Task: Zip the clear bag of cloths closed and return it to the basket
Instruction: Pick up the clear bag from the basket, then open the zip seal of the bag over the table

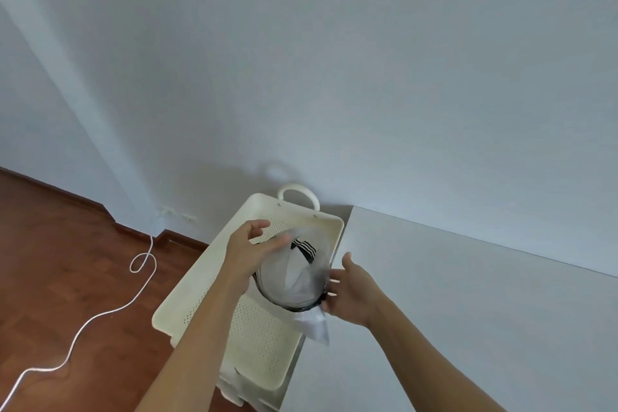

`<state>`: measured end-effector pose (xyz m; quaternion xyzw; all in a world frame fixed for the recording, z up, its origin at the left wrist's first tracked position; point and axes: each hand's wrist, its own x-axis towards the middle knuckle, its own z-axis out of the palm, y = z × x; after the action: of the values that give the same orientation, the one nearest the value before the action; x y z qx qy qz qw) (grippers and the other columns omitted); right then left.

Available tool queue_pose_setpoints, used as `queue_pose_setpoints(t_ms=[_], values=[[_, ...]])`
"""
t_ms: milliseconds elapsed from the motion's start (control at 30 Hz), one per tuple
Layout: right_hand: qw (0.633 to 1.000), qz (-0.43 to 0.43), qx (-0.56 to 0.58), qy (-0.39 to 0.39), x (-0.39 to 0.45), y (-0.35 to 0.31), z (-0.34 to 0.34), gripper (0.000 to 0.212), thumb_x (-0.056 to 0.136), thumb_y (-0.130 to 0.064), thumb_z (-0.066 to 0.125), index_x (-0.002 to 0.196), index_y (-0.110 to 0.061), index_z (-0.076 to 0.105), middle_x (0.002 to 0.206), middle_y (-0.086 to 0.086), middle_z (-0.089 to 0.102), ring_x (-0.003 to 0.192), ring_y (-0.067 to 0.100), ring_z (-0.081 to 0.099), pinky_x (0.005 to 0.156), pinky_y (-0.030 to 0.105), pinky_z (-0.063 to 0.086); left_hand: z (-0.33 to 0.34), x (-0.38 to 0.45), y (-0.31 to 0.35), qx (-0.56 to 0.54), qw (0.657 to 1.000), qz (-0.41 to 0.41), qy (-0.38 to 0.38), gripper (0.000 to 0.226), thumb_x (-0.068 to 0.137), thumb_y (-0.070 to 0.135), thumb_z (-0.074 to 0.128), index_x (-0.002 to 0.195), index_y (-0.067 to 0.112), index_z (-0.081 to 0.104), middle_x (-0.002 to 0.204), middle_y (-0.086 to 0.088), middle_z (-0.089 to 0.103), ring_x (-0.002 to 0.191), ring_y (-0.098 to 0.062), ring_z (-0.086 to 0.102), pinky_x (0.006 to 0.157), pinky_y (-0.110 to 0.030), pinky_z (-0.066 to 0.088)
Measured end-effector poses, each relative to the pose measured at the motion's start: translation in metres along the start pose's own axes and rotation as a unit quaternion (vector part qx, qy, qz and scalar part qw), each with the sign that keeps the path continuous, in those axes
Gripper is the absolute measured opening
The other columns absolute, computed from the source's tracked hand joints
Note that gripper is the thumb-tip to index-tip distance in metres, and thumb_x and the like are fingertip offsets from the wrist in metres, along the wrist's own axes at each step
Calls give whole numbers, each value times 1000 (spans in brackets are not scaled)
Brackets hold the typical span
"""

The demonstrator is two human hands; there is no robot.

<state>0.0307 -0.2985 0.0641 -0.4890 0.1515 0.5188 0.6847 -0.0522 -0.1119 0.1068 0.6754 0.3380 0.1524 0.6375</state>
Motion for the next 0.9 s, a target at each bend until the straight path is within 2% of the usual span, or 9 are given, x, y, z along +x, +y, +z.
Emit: queue_pose_setpoints(t_ms=[133,200,333,400,467,600,667,800,900], values=[[999,22,14,-36,-48,-3,-52,57,101,-49,34,119,-4,63,106,11,66,90,27,61,70,37,49,28,-40,8,-5,992,-50,-111,87,55,18,94,130,24,50,124,-6,49,115,-22,52,95,-42,51],[997,16,12,-69,-73,-2,-83,45,102,-41,39,123,-9,63,119,10,68,104,28,63,80,42,50,46,-59,7,-30,982,-85,-164,91,59,14,92,136,19,44,125,-12,50,109,-25,57,85,-38,55],[994,-32,-25,-101,-124,1,-143,41,97,-25,52,131,-4,58,132,15,61,117,31,57,91,43,49,87,-88,-2,-51,952,-148,-262,67,72,48,72,119,2,57,90,-11,72,74,-20,67,64,-30,56],[991,-56,-45,-111,-146,5,-169,48,92,-24,57,134,1,54,129,17,58,114,31,55,87,41,50,108,-99,-7,-35,936,-197,-288,62,73,62,62,95,4,69,73,-8,70,63,-19,65,60,-29,55],[987,-84,-74,-115,-162,10,-194,55,93,-21,58,137,10,46,127,22,53,113,34,51,92,44,46,127,-110,-12,-7,924,-217,-313,61,72,68,59,80,9,74,76,-8,70,68,-21,66,64,-29,54],[982,-125,-53,-134,-185,17,-232,45,98,-23,51,128,10,56,114,21,67,101,32,66,86,42,54,156,-131,-20,9,921,-222,-321,68,61,61,76,102,7,75,90,-7,73,78,-20,68,68,-30,57],[982,-132,-40,-127,-193,20,-245,37,101,-24,47,117,3,66,103,15,73,91,26,71,78,37,57,162,-137,-20,-8,917,-216,-336,60,57,51,83,97,8,74,80,-5,71,68,-18,65,64,-29,54],[983,-153,-86,-59,-199,22,-262,40,91,-16,63,117,15,58,110,22,60,95,32,55,81,37,46,169,-142,-20,-27,917,-182,-354,33,59,30,85,80,10,70,83,-8,68,68,-17,62,63,-27,49],[976,-163,-137,-44,-206,19,-264,18,83,-14,72,91,2,71,91,17,64,76,26,58,68,30,50,174,-142,-19,-17,924,-136,-358,25,62,23,84,74,13,65,74,-2,67,63,-13,60,57,-22,47]])
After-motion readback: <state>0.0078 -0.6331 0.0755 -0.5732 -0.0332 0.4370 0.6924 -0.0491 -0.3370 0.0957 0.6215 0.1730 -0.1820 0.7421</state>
